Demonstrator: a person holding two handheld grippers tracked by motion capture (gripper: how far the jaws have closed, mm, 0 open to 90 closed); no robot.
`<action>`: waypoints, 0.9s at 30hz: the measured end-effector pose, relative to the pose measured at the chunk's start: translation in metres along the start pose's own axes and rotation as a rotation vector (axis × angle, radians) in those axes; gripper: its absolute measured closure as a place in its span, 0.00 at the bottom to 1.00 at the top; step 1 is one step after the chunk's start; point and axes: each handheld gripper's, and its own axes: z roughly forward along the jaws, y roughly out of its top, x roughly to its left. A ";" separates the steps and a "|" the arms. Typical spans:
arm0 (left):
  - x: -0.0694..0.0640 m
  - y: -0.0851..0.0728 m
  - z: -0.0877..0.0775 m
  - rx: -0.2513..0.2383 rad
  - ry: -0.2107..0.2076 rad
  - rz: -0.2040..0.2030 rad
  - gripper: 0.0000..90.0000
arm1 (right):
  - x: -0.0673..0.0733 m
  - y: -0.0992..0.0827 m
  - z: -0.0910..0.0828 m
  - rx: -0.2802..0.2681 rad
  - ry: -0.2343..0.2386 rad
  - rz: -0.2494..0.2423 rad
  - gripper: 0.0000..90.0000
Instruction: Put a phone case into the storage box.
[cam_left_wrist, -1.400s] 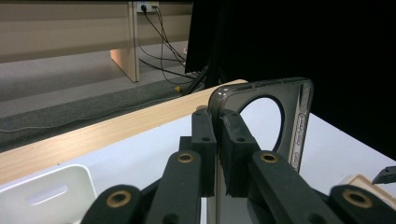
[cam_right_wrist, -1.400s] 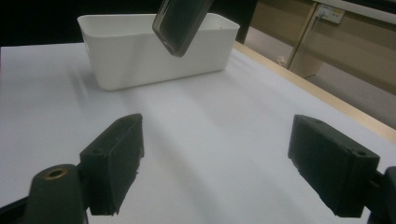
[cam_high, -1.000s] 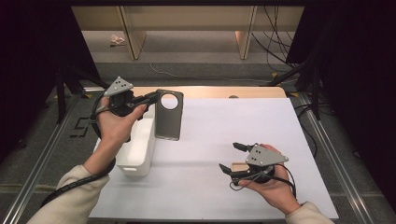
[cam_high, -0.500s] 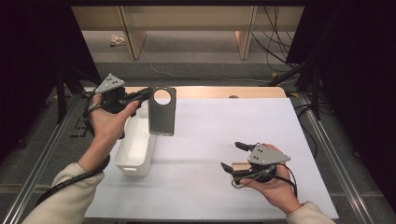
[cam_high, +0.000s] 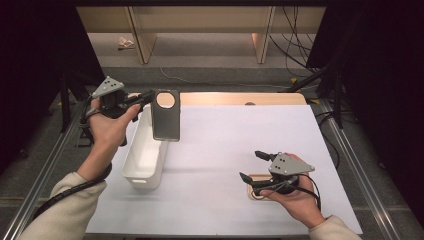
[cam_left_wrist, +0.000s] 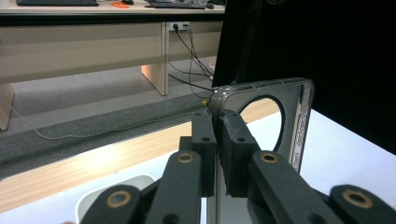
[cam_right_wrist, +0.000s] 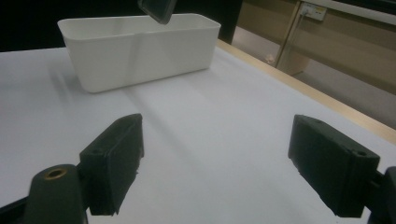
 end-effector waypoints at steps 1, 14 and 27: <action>0.002 0.000 0.000 -0.001 0.003 -0.002 0.94 | -0.001 0.000 -0.001 -0.001 -0.002 0.000 0.22; 0.015 -0.004 0.002 0.006 0.029 0.003 0.94 | -0.009 -0.004 -0.012 -0.007 -0.044 0.017 0.21; 0.029 -0.007 0.011 0.015 0.061 0.008 0.94 | -0.012 -0.006 -0.019 -0.007 -0.075 0.020 0.21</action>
